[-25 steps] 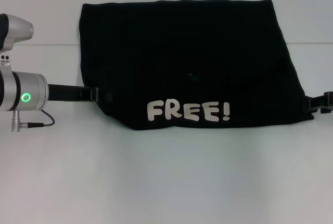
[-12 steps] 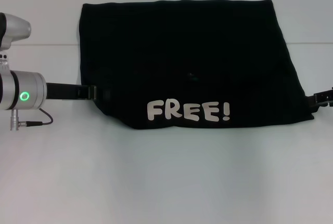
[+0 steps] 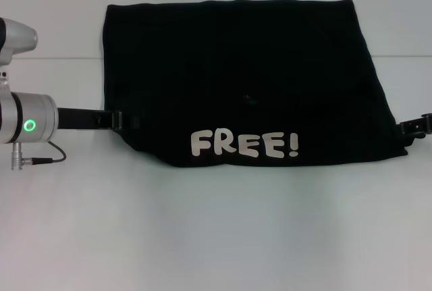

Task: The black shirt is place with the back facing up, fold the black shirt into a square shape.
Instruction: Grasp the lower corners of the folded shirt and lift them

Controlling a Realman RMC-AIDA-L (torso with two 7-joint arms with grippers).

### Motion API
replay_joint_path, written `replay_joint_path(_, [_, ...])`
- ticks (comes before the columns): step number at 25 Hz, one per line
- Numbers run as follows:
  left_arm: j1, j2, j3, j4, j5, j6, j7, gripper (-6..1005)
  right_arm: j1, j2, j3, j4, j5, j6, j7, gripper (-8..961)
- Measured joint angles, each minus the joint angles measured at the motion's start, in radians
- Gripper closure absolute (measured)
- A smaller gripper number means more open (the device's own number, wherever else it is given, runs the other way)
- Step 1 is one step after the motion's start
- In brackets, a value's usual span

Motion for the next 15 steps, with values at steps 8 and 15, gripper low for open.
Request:
replay_joint_path(8, [0.002,0.001,-0.002,0.000,0.000,-0.004,0.000,988,0.031,0.009,-0.027,0.104,-0.004,0.070,-0.015,204])
replay_joint_path(15, [-0.003,-0.001,-0.002,0.000,0.000,-0.005,0.000,987,0.034,0.022,-0.039,0.114,0.025,0.083,-0.022,204])
